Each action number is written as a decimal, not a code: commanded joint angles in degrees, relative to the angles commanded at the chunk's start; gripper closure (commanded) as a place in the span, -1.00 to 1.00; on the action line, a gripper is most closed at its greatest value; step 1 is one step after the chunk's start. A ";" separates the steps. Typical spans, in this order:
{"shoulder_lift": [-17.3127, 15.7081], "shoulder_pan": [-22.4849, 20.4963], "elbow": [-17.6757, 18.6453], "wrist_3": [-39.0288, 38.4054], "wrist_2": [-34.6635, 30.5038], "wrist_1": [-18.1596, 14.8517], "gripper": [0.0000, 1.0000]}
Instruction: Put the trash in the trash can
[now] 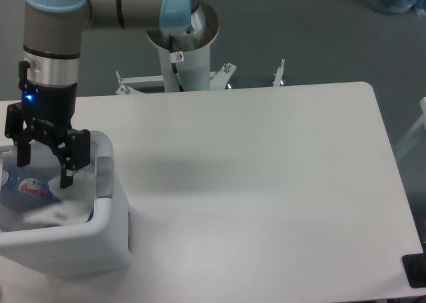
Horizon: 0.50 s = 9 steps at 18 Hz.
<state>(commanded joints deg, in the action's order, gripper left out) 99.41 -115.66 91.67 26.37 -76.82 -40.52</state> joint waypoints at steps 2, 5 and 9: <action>-1.40 -0.53 0.09 0.00 0.26 0.00 -1.00; -4.74 -3.33 -0.52 0.26 0.09 0.00 -1.00; -6.59 -9.22 -2.20 0.79 -8.05 -1.23 -1.00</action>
<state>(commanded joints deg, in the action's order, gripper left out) 92.82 -124.89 89.47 27.16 -84.87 -41.75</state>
